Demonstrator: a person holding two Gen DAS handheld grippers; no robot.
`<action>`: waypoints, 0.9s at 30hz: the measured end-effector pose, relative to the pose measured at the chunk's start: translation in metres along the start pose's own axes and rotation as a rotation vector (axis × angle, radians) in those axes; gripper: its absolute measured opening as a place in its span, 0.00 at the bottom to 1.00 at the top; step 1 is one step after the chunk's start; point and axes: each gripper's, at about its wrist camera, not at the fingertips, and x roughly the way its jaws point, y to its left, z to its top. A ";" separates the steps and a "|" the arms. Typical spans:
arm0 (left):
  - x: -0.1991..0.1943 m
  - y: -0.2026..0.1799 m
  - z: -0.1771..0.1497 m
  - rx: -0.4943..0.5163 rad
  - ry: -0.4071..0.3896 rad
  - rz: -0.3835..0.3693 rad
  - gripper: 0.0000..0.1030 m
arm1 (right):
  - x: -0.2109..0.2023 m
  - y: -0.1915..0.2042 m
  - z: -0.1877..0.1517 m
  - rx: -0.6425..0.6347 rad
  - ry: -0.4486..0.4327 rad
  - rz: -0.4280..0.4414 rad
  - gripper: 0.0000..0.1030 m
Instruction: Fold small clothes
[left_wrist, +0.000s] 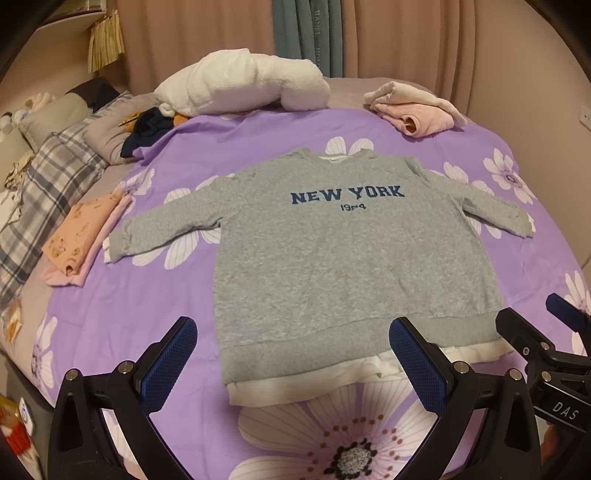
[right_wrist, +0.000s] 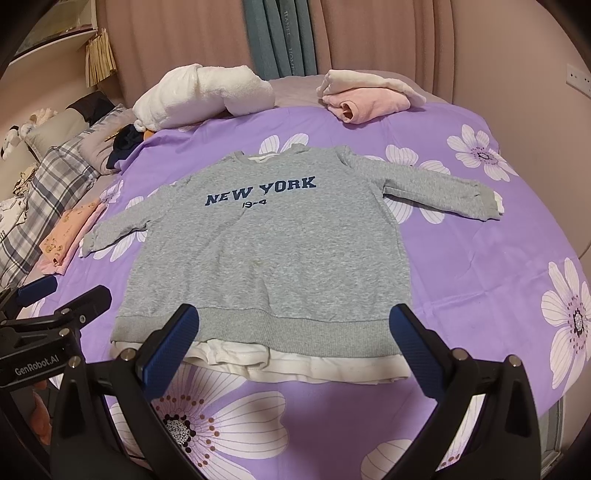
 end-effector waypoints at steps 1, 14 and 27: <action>0.001 0.000 0.000 0.000 0.002 0.000 1.00 | 0.000 0.000 0.000 0.000 0.001 -0.001 1.00; 0.002 0.004 -0.001 0.004 0.007 0.004 1.00 | 0.002 -0.001 0.000 0.002 0.006 -0.005 1.00; 0.005 0.009 -0.001 0.002 0.013 0.009 1.00 | 0.002 -0.001 0.000 0.002 0.006 -0.003 1.00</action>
